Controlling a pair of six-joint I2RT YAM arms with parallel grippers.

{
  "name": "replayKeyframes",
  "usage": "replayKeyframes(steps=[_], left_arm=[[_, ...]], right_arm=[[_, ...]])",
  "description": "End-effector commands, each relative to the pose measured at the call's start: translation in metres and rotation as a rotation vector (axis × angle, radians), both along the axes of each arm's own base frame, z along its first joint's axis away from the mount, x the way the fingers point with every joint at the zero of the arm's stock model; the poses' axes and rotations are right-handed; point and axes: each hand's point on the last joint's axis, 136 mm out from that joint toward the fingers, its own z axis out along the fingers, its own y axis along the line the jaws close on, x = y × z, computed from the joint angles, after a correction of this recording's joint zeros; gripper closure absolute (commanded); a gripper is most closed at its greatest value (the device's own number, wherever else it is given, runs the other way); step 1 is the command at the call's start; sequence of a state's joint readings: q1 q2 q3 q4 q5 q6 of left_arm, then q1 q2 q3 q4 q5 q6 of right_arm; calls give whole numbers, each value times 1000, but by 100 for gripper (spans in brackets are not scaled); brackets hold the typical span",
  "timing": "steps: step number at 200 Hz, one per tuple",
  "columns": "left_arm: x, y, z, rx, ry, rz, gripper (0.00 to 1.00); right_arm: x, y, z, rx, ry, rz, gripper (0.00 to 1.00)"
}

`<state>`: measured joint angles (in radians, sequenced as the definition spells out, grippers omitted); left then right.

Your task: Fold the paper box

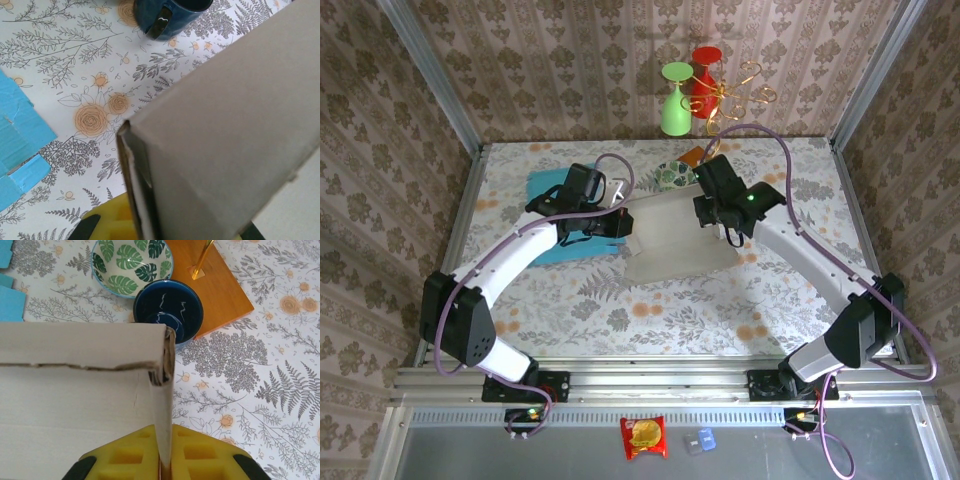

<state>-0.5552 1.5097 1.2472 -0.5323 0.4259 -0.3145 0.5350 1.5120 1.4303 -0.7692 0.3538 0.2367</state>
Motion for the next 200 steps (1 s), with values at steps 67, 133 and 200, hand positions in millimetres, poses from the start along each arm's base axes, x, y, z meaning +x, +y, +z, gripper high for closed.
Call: replayKeyframes(steps=[67,133,200], left_arm=[[3,0,12,16,-2,29,100],[5,-5,13,13,9,34,100],[6,-9,12,1,2,16,100]], right_arm=[[7,-35,8,-171,-17,-214,100],[-6,-65,19,-342,-31,-435,100],[-1,-24,20,-22,-31,-255,81]])
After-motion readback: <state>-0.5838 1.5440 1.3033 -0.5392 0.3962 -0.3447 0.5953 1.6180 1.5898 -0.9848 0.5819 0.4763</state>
